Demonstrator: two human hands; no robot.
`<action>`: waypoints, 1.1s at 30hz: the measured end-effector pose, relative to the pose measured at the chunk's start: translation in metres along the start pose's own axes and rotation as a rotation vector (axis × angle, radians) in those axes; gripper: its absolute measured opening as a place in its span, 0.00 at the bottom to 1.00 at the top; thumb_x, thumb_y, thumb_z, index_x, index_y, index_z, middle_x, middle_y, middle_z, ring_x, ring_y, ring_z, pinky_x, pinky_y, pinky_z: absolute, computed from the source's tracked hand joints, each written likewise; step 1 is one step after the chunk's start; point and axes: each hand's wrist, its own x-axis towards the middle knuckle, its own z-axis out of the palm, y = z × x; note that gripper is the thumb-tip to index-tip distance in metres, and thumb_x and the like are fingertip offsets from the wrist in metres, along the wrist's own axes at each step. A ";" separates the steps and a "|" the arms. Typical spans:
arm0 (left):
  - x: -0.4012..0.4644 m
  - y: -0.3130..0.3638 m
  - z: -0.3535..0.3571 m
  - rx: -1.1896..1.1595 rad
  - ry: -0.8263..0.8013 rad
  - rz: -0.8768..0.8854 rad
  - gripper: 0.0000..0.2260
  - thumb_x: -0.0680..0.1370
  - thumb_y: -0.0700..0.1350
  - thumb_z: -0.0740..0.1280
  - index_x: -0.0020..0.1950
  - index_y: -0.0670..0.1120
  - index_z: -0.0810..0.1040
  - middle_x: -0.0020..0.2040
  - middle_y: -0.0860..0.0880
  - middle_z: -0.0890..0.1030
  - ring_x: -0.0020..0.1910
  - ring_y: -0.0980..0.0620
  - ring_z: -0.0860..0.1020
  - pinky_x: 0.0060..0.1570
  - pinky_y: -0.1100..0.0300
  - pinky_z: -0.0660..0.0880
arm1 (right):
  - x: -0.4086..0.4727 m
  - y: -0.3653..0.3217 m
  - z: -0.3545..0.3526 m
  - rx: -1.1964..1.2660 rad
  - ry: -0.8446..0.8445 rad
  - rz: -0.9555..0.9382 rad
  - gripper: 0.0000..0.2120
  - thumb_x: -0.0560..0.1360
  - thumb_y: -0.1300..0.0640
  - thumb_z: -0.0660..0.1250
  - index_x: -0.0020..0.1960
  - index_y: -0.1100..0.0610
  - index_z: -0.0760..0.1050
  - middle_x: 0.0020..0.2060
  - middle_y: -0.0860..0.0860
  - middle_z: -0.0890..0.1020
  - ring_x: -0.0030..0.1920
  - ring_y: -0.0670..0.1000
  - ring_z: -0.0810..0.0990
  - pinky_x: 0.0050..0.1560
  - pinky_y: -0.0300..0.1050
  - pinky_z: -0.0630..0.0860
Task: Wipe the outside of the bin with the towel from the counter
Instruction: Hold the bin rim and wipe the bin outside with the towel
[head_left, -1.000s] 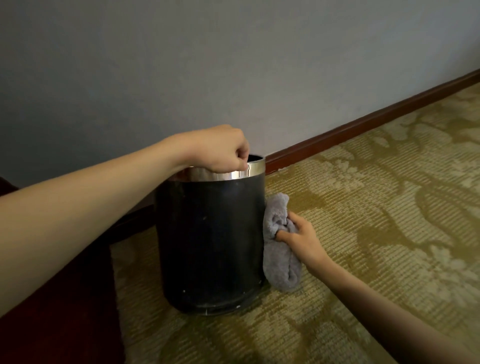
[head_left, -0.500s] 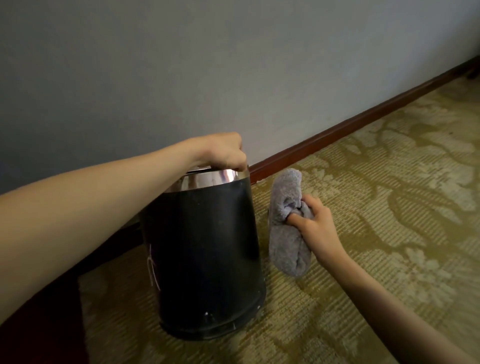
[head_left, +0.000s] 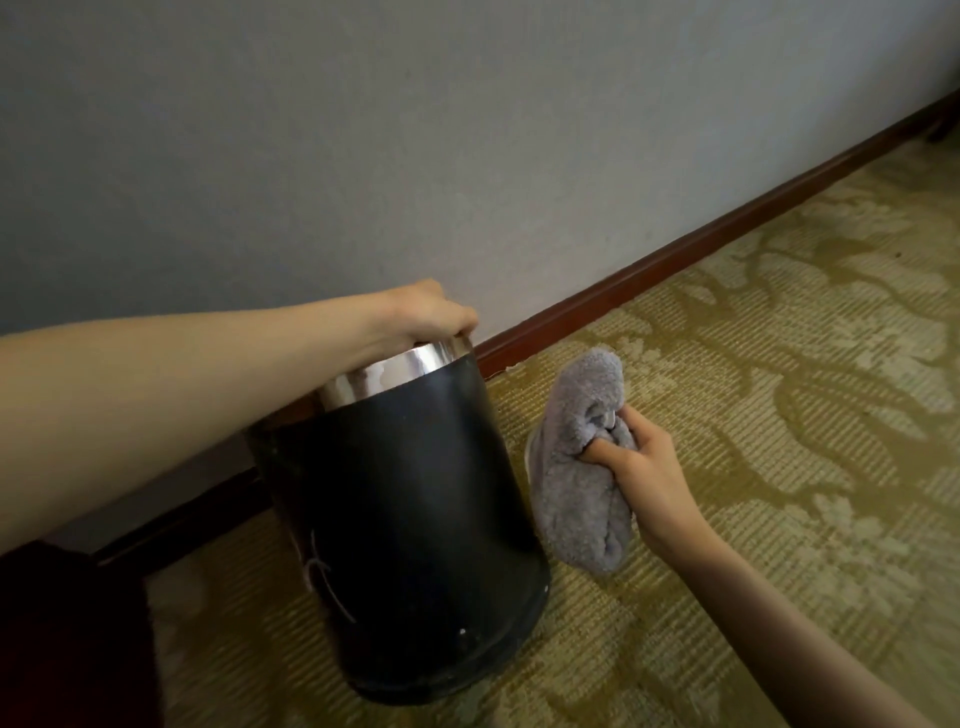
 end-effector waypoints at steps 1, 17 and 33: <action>0.001 -0.002 0.001 -0.031 0.026 -0.026 0.11 0.71 0.41 0.64 0.30 0.43 0.67 0.27 0.48 0.63 0.25 0.51 0.60 0.17 0.68 0.54 | 0.000 0.001 0.001 0.007 -0.001 0.001 0.17 0.69 0.65 0.70 0.53 0.47 0.80 0.49 0.50 0.85 0.48 0.51 0.84 0.43 0.49 0.82; 0.029 0.000 0.001 -0.483 0.003 -0.429 0.17 0.76 0.40 0.56 0.27 0.47 0.60 0.09 0.53 0.59 0.07 0.58 0.57 0.14 0.77 0.58 | -0.020 -0.035 0.000 -0.664 0.052 -0.460 0.17 0.66 0.56 0.69 0.54 0.46 0.77 0.47 0.45 0.68 0.47 0.45 0.72 0.45 0.38 0.69; 0.031 0.010 -0.012 -0.454 -0.191 -0.352 0.18 0.79 0.55 0.55 0.33 0.46 0.69 0.25 0.52 0.71 0.26 0.58 0.66 0.21 0.68 0.66 | -0.005 -0.023 0.006 -0.741 -0.031 -0.390 0.21 0.69 0.54 0.70 0.60 0.44 0.71 0.52 0.44 0.66 0.49 0.45 0.70 0.45 0.44 0.70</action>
